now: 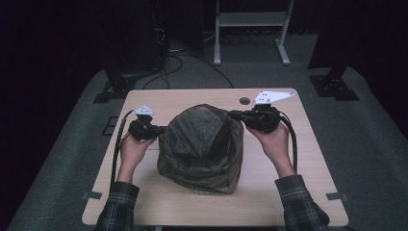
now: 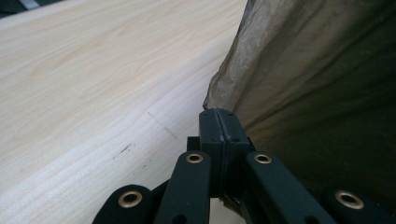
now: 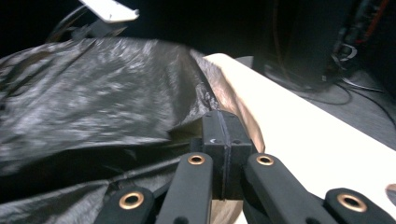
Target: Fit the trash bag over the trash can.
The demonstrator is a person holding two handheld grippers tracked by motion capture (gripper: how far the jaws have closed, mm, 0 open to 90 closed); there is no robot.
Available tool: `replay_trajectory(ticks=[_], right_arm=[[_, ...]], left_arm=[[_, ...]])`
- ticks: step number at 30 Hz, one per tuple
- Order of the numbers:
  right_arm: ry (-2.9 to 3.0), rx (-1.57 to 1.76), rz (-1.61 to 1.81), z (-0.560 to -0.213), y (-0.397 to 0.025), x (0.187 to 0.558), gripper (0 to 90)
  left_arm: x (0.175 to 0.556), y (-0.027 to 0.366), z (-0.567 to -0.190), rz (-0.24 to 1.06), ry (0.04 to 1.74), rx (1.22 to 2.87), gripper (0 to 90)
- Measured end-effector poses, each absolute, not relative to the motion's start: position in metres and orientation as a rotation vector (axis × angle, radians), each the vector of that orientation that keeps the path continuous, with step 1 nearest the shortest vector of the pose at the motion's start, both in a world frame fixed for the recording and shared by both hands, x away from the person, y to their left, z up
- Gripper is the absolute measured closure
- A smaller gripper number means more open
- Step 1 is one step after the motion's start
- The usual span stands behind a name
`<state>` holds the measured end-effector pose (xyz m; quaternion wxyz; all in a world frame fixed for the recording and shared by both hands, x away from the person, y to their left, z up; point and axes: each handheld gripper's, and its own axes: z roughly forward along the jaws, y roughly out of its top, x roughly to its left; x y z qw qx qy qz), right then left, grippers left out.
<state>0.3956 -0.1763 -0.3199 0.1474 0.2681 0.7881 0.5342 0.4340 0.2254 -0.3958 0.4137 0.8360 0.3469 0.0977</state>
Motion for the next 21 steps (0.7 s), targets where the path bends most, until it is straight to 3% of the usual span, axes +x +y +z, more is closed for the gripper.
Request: replay_trajectory(ticks=[9, 17, 19, 21], right_arm=[[2.309, 0.893, 1.425, -0.351, -0.177, 0.420, 89.9], [2.347, 0.929, 1.385, -0.371, -0.174, 0.424, 89.7], [2.322, 0.923, 1.394, -0.367, -0.176, 0.422, 82.6], [2.279, 0.918, 1.416, -0.359, -0.178, 0.419, 74.9]], left_arm=[[0.442, 0.217, -0.420, 0.253, 0.921, 2.196, 90.0], [0.440, 0.220, -0.425, 0.233, 0.903, 2.166, 90.0], [0.438, 0.222, -0.419, 0.229, 0.889, 2.130, 87.2], [0.435, 0.225, -0.411, 0.250, 0.871, 2.116, 79.0]])
